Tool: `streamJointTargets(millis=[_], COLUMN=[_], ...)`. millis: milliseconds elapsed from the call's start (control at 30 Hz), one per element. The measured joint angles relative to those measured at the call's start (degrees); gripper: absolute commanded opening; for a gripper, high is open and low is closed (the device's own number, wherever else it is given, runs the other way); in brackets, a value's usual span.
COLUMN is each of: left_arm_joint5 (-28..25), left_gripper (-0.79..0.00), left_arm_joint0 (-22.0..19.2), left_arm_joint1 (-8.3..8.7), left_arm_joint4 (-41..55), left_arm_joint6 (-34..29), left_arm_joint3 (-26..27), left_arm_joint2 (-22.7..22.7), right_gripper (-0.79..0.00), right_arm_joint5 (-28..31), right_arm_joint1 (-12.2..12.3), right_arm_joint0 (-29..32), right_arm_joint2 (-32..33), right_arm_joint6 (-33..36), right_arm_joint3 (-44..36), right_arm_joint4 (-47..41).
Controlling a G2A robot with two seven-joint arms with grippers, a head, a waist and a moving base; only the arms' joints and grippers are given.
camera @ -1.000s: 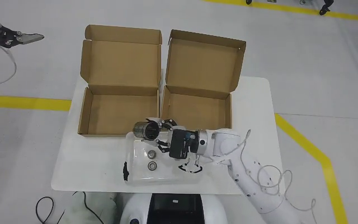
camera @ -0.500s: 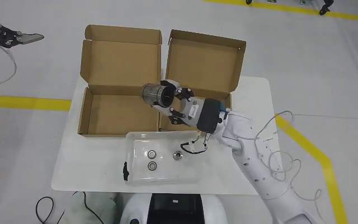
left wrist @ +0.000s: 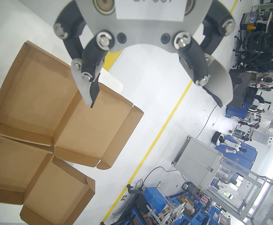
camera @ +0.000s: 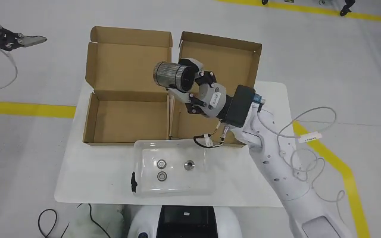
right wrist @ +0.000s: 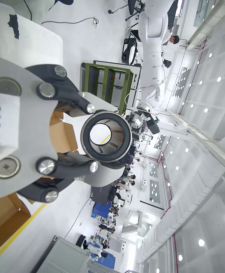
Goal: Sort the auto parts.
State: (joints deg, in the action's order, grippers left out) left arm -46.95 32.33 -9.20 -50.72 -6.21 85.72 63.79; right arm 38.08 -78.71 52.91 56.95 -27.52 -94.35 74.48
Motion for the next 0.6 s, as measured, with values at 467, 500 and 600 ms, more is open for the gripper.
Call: streamJointTargets(millis=[467, 500, 600], left_arm_joint5=[0.00, 0.00, 0.00], left_gripper=[0.000, 0.000, 0.000], left_arm_joint0=[0.00, 0.00, 0.00], left_arm_joint1=[0.00, 0.00, 0.00], left_arm_joint4=[0.00, 0.00, 0.00], left_arm_joint6=[0.00, 0.00, 0.00], left_arm_joint3=[0.00, 0.00, 0.00], left_arm_joint2=[0.00, 0.00, 0.00], right_gripper=[-0.785, -0.785, -0.785], right_arm_joint5=[1.95, 2.12, 2.63], right_arm_joint1=[1.26, 1.40, 1.82], right_arm_joint0=[4.91, 5.51, 7.55], right_arm_joint2=[2.72, 2.89, 3.22], right_arm_joint6=[3.22, 4.21, 7.59], right_arm_joint3=[-2.94, -3.21, -3.90], right_arm_joint4=[4.37, 4.90, 5.84])
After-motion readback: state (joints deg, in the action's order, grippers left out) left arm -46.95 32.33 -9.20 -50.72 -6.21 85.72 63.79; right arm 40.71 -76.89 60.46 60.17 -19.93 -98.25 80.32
